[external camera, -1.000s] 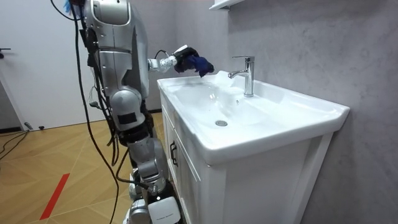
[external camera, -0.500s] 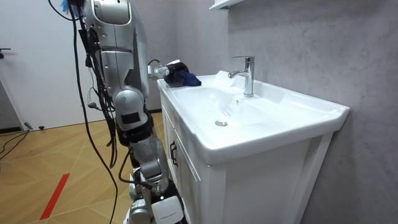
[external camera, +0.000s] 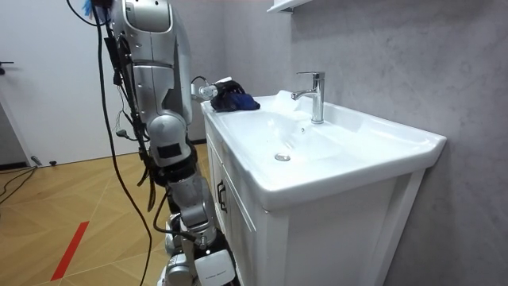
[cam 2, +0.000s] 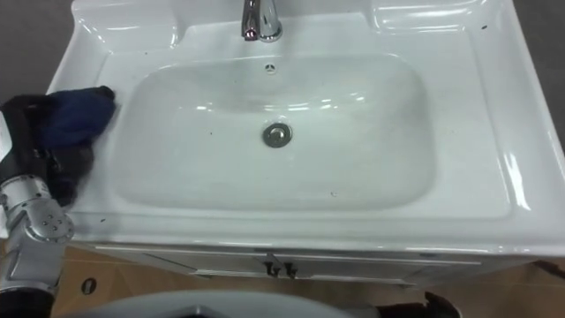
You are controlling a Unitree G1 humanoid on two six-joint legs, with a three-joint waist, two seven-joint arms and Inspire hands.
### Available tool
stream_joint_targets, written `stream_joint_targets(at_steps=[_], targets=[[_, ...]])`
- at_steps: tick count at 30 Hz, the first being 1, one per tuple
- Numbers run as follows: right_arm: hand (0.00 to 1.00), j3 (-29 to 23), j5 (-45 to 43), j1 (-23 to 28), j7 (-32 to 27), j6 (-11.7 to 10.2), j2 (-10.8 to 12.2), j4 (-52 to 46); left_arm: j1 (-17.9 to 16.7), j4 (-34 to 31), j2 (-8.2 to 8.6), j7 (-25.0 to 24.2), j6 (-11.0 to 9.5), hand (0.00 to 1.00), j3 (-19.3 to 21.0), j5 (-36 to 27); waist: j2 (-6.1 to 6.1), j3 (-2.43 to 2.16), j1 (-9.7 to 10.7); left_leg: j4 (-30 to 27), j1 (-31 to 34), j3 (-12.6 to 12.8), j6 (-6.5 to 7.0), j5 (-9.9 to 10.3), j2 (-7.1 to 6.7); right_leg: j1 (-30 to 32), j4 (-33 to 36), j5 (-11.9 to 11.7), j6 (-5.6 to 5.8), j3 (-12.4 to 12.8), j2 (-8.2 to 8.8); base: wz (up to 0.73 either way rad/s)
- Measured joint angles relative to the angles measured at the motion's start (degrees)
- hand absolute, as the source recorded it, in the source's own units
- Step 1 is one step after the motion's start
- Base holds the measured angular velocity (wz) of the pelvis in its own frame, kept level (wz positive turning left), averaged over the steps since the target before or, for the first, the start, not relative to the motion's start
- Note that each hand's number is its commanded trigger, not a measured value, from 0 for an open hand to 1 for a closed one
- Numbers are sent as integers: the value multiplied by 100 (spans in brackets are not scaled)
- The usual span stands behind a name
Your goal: Wipe basin
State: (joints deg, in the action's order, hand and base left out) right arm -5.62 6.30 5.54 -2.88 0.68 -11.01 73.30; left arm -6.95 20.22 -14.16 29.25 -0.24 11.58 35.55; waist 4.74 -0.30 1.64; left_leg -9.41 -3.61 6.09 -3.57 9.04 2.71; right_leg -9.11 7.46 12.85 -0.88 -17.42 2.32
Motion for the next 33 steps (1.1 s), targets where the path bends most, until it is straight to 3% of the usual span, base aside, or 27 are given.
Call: stream_joint_targets(at_steps=[16, 33], targets=[[0, -2, 21, 1, 101, -1, -10, -23, 72, -77, 0, 52, -18, 0, 1, 7, 4, 2, 20, -9, 0, -10, 1, -1, -8, -9, 14, 4, 8, 1, 9, 0], [0, -6, 35, -58, 55, -20, -11, 70, 94, -1102, -1, 66, -15, 0, 6, 11, 7, 38, 39, -12, 0, -10, 1, 0, -29, 0, 4, 14, 23, 29, 24, 0]])
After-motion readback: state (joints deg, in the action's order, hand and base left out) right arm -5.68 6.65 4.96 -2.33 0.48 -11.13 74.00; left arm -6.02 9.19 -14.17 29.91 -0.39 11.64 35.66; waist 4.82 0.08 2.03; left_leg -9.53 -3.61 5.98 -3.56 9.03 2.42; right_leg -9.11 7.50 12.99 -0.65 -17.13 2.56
